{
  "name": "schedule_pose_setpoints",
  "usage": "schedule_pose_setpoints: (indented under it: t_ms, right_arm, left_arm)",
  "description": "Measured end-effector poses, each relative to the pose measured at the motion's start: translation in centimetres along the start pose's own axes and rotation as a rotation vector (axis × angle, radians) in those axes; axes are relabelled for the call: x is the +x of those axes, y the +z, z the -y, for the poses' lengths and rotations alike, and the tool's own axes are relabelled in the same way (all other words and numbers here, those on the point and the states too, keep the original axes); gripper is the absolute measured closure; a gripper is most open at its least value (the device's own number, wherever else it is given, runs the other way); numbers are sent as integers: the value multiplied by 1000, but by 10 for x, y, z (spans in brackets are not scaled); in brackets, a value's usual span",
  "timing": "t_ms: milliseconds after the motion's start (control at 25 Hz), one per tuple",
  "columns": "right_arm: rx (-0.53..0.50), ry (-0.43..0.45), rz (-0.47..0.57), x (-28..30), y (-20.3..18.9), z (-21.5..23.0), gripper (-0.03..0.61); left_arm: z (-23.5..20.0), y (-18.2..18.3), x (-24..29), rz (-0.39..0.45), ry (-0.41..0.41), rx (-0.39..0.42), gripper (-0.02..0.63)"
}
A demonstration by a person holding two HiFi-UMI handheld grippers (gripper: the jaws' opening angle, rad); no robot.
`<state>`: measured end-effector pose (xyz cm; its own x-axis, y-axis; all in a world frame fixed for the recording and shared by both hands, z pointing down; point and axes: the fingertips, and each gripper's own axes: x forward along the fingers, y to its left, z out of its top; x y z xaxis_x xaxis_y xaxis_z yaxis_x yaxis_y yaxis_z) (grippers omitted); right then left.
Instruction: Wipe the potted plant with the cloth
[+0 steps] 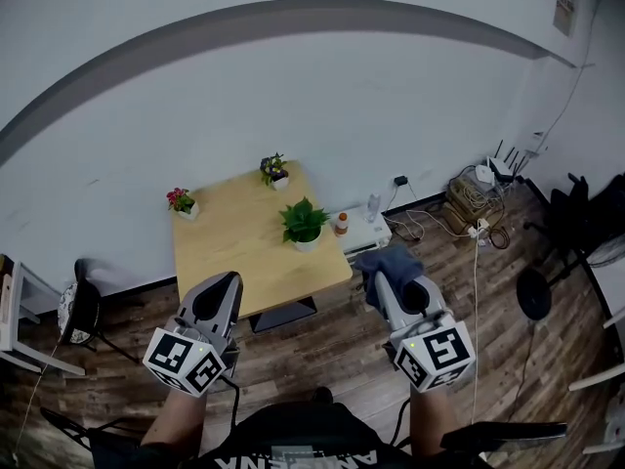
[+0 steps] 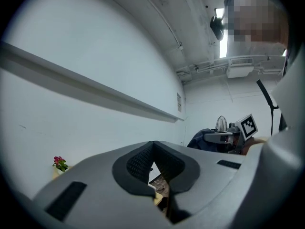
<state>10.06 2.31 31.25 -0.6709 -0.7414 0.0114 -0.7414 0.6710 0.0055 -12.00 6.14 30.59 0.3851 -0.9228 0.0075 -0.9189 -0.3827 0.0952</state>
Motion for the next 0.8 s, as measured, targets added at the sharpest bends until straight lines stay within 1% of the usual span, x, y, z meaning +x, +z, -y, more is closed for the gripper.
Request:
schedule_pose_setpoints:
  t_ms: [160, 320, 520, 560, 600, 720, 800]
  right_arm:
    - [3, 11, 1, 9, -5, 23, 528]
    - [15, 22, -4, 23, -11, 31, 528]
    - [24, -3, -35, 48, -24, 40, 528]
    - [20, -12, -39, 54, -24, 41, 528]
    - [15, -24, -42, 58, -23, 42, 528]
    - [15, -71, -56, 72, -24, 48, 528]
    - [21, -98, -69, 82, -27, 51, 528]
  left_arm:
    - [2, -10, 23, -32, 12, 24, 612]
    - [-5, -33, 42, -102, -9, 84, 611]
    - [-21, -67, 75, -185, -80, 109, 604]
    - [-25, -72, 81, -196, -91, 118, 561]
    - [-29, -77, 87, -206, -102, 124, 546]
    - [-39, -90, 106, -234, -151, 132, 546]
    - [-47, -97, 119, -258, -184, 157, 544]
